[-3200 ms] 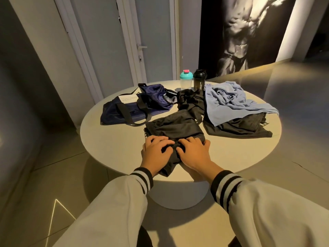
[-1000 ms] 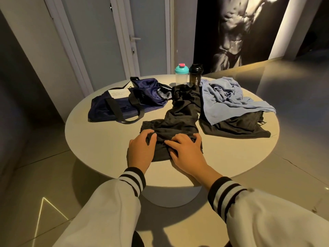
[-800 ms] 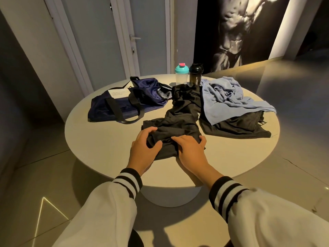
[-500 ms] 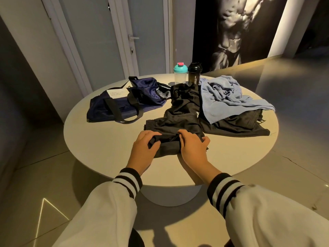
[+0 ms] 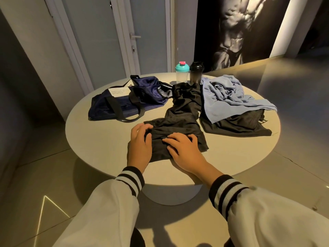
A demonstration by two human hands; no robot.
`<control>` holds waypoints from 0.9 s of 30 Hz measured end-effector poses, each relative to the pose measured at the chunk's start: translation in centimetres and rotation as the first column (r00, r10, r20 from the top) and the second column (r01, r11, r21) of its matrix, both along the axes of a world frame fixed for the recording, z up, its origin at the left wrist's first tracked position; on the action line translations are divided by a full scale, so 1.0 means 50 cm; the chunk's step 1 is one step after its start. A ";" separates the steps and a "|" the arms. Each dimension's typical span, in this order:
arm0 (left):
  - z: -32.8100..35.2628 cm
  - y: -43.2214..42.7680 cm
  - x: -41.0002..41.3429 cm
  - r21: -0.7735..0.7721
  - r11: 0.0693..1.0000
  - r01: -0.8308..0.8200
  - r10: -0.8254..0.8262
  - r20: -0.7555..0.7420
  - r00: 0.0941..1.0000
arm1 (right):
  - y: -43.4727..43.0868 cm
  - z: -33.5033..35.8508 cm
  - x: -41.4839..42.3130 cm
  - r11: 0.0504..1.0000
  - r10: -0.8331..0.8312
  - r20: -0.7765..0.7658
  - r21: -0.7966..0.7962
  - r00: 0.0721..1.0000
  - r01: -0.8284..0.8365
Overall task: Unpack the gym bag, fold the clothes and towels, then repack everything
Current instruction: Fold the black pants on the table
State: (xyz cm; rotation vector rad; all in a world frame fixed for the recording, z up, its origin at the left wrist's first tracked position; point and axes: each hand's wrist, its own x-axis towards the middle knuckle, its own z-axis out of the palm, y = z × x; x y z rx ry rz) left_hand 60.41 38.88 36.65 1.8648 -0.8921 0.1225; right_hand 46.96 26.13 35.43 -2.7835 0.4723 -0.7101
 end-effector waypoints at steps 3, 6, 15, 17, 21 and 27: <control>-0.008 0.000 -0.003 0.049 0.994 0.094 -0.091 -0.055 0.994 | -0.005 -0.002 0.004 0.999 -0.039 -0.031 0.019 0.999 0.039; -0.013 -0.004 -0.001 0.197 0.977 0.087 -0.075 -0.065 0.995 | -0.006 -0.005 0.005 0.997 -0.079 -0.004 0.023 0.997 0.079; -0.002 0.001 -0.027 0.327 0.926 -0.188 0.022 0.451 0.892 | 0.002 -0.009 0.002 0.972 -0.229 -0.059 -0.062 0.972 0.226; -0.009 0.003 -0.025 0.288 0.954 -0.078 -0.109 0.579 0.808 | 0.003 -0.007 0.001 0.969 -0.243 -0.050 -0.057 0.969 0.240; -0.013 -0.001 -0.021 0.434 0.899 -0.067 -0.139 0.424 0.895 | 0.007 -0.007 -0.005 0.964 -0.264 -0.018 -0.020 0.964 0.264; -0.007 -0.011 -0.025 0.564 0.798 -0.214 -0.049 0.415 0.908 | -0.002 -0.006 -0.009 0.941 -0.333 0.002 0.067 0.943 0.332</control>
